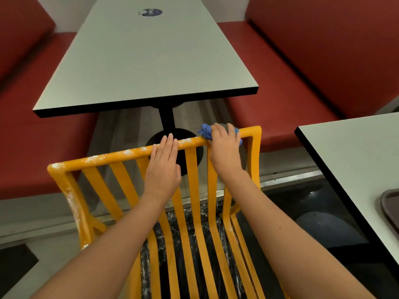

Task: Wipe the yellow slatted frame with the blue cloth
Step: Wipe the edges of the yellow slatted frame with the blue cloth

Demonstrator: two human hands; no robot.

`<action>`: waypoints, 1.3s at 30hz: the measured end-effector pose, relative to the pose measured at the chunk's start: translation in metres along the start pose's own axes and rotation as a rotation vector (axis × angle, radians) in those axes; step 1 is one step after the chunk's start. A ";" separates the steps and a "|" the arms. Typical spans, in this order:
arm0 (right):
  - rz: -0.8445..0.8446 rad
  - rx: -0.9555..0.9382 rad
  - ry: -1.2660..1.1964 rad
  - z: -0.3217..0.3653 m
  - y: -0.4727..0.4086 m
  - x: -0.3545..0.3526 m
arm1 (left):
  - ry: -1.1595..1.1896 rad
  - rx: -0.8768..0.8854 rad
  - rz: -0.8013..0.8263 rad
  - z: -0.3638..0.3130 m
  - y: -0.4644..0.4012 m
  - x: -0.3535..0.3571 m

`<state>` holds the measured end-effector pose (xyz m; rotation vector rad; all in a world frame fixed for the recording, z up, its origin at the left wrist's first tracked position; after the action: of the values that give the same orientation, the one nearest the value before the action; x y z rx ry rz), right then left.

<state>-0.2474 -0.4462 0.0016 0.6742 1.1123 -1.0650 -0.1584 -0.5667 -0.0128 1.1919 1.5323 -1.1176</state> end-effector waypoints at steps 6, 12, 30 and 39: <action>0.026 -0.101 0.073 -0.012 0.000 0.000 | 0.011 -0.003 0.000 -0.002 0.000 -0.001; 0.000 0.010 -0.007 -0.009 0.003 0.002 | 0.013 0.002 -0.003 0.000 0.001 -0.001; -0.238 0.053 -0.235 0.034 0.025 0.036 | 0.046 0.046 -0.069 0.001 0.001 0.001; -0.304 0.175 -0.230 -0.003 0.016 0.018 | 0.040 0.040 -0.060 0.002 0.001 0.001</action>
<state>-0.2321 -0.4436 -0.0168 0.5117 0.9460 -1.4751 -0.1578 -0.5686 -0.0141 1.2082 1.5918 -1.1756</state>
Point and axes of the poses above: each hand's wrist, its own y-axis away from the middle knuckle, its own x-axis out of the palm, z = x × y, the point moved 8 cm from there along -y, towards the middle knuckle, and after that the axes turned 9 degrees about z, right-handed, at the moved point
